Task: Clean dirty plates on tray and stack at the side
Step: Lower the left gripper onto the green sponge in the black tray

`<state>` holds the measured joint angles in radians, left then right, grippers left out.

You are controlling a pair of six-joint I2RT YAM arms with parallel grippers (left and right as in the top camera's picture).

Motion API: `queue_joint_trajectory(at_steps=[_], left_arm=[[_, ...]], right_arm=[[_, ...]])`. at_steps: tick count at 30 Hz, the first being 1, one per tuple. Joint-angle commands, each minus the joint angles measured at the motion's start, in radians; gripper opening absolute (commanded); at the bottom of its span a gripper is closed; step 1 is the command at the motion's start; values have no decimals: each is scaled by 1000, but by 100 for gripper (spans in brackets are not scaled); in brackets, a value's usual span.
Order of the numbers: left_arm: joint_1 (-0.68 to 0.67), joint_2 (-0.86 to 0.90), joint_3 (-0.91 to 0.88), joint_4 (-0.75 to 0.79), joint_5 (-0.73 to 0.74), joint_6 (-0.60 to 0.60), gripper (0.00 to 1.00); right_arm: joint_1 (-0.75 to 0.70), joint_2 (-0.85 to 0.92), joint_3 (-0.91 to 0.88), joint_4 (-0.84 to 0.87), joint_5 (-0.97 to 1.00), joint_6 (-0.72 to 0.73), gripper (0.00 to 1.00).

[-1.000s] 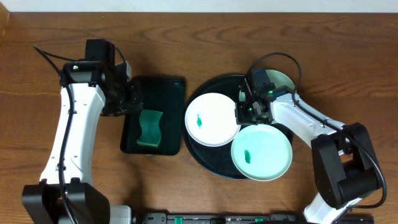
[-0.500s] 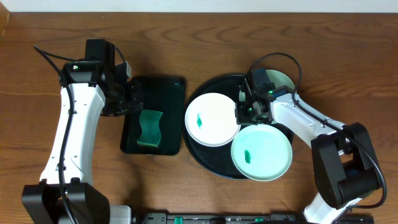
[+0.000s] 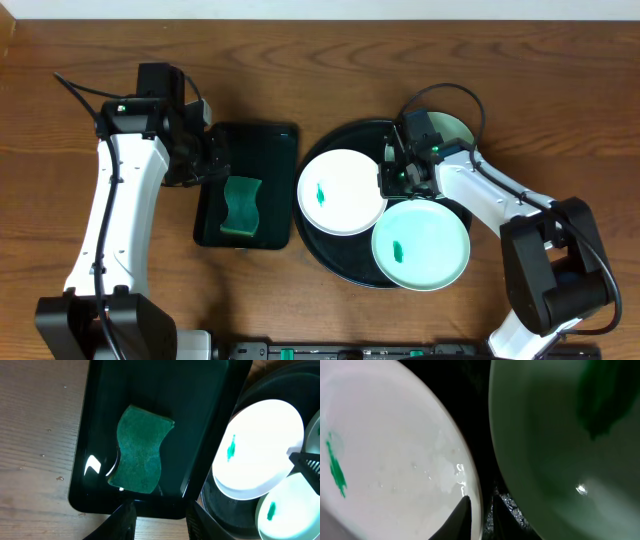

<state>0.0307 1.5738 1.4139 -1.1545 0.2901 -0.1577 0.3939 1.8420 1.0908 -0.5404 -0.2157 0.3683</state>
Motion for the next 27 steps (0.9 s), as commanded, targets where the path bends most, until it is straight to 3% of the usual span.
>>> queue_joint_trajectory(at_steps=[1,9,13,18,27], left_arm=[[-3,-2,-3,-2,12,-5,35],[-3,-2,-3,-2,11,-5,35],[-3,-2,-3,-2,-4,-5,34],[-3,-2,-17,0,-72,-5,24],[-4,-1,-158,119,-71,-40,23]], right_arm=[[8,4,-24,11,9,6,12],[8,4,-24,14,10,6,2],[8,4,-24,14,9,6,1],[8,4,-24,18,9,6,1],[8,4,-24,24,9,6,2]])
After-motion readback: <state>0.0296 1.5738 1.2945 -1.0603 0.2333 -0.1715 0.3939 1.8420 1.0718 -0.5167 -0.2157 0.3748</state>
